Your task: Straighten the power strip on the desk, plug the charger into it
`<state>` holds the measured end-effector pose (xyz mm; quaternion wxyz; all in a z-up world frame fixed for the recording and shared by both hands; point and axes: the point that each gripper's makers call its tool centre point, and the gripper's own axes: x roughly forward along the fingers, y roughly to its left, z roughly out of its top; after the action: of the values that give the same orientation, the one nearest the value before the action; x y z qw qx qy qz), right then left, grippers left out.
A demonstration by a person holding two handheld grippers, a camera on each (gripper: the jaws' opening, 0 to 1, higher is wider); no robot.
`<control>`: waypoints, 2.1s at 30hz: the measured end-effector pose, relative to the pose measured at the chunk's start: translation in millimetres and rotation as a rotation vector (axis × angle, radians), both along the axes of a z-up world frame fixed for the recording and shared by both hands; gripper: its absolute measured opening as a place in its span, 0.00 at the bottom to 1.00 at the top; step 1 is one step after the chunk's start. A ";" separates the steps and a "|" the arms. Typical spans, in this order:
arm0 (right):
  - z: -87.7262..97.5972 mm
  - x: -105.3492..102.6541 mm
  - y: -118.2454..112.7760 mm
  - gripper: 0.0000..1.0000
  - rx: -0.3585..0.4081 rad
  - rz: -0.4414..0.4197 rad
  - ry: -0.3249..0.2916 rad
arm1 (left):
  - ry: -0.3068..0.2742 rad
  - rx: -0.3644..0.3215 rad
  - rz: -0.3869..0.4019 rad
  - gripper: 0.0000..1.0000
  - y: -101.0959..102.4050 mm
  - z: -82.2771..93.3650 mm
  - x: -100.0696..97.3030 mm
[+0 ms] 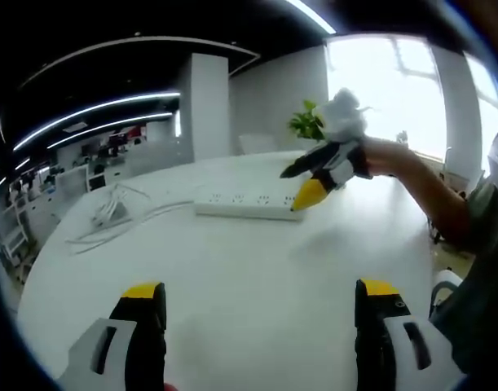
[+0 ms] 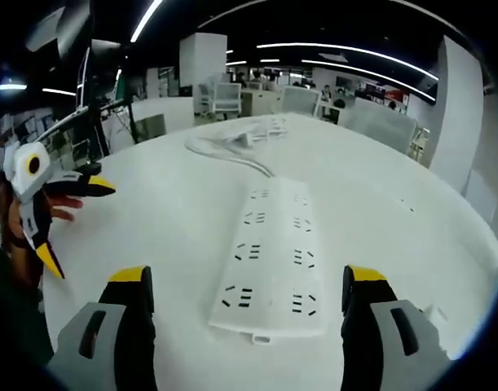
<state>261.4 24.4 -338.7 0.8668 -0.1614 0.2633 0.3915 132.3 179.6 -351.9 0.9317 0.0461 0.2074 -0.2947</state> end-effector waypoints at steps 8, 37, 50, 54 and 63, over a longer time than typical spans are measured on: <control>-5.9 6.1 1.4 0.98 -0.018 -0.005 0.010 | -0.005 -0.003 0.003 0.99 0.5 0.5 0.9; -24.1 27.5 6.8 0.95 -0.040 -0.025 0.066 | 0.004 0.030 0.014 0.99 9.8 -9.5 5.7; -33.5 35.4 3.3 0.91 -0.046 -0.037 0.098 | 0.004 0.039 0.002 0.99 7.9 -9.8 5.2; -35.6 37.3 4.2 0.91 -0.050 -0.037 0.102 | 0.002 0.040 0.000 0.99 6.4 -9.2 6.4; -41.7 41.1 3.6 0.89 -0.056 -0.048 0.116 | 0.001 0.032 -0.010 0.99 4.4 -10.7 7.3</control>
<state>302.5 28.0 -380.3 0.8544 -0.1561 0.3277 0.3719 139.6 184.0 -362.5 0.9293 0.0620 0.2123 -0.2959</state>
